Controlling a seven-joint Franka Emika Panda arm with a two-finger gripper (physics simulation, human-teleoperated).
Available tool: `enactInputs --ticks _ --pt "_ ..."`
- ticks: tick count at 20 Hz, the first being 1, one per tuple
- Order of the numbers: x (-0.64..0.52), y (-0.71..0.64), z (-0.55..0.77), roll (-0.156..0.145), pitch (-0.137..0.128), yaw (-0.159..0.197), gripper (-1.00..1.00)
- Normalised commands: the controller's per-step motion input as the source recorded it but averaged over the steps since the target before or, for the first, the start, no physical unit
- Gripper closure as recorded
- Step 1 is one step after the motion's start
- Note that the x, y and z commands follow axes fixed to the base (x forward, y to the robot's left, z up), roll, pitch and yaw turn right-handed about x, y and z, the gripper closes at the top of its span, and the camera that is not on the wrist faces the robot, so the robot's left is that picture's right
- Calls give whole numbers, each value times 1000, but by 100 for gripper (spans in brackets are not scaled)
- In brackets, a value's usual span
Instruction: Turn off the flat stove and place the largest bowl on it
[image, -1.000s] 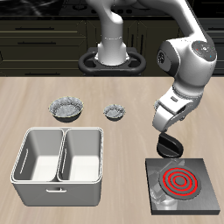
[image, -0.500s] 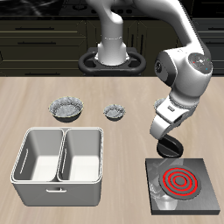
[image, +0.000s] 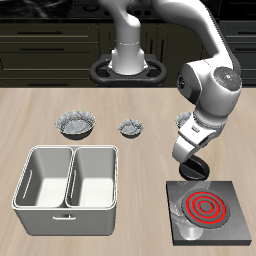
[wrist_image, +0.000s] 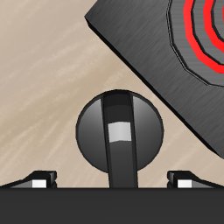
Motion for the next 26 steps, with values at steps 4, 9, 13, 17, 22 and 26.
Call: enactInputs --ticks 4,9,13,17,22,26 --pt "-1 -3 -140 4 22 6 -100" --pt "7 -59 -156 -7 22 5 -100" --pt "21 -56 -121 12 30 -3 -100" --pt "-18 -64 -9 13 3 -28 100" --pt "-27 -3 -14 14 11 -25 100" --pt "-6 -70 -2 3 10 -27 100"
